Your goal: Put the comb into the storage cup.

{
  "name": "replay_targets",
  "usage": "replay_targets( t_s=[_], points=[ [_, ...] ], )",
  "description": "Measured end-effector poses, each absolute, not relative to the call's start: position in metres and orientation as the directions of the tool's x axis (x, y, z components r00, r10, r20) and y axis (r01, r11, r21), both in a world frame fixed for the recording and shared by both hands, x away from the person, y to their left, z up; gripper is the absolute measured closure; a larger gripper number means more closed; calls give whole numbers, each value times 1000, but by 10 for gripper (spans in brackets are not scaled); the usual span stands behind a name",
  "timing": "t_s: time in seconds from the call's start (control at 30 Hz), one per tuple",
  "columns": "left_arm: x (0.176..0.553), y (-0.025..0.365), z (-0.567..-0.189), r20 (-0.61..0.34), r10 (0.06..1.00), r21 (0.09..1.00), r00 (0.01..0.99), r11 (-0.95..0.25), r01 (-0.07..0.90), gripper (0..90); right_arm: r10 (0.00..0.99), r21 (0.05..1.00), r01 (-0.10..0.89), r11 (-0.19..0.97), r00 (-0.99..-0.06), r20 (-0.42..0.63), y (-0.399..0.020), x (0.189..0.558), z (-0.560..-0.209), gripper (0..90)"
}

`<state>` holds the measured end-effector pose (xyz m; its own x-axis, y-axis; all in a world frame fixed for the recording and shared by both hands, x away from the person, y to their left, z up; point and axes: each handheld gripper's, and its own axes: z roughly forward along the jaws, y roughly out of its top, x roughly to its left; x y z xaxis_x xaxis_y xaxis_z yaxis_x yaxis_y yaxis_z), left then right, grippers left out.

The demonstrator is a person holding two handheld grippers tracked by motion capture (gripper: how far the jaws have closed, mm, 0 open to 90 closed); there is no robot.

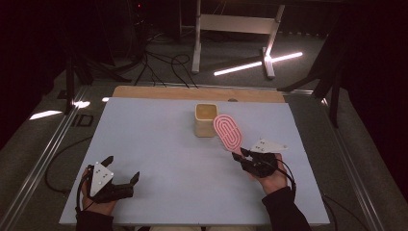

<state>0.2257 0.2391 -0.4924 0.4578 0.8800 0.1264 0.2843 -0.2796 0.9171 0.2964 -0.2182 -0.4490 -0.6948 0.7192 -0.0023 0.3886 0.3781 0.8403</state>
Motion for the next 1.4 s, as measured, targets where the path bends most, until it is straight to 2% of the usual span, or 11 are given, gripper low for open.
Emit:
replay_targets(
  t_s=[0.33,0.83,1.4],
  points=[
    [230,234,-489,93,877,911,471,-266,316,2,710,859,364,361,-704,0,-213,294,-450,697],
    [236,217,-475,55,843,916,535,-256,308,1,690,874,343,344,-724,13,-203,292,-451,697],
    [238,208,-471,54,828,918,558,-261,299,1,672,878,319,357,-741,-4,-187,291,-452,697]
  ],
)
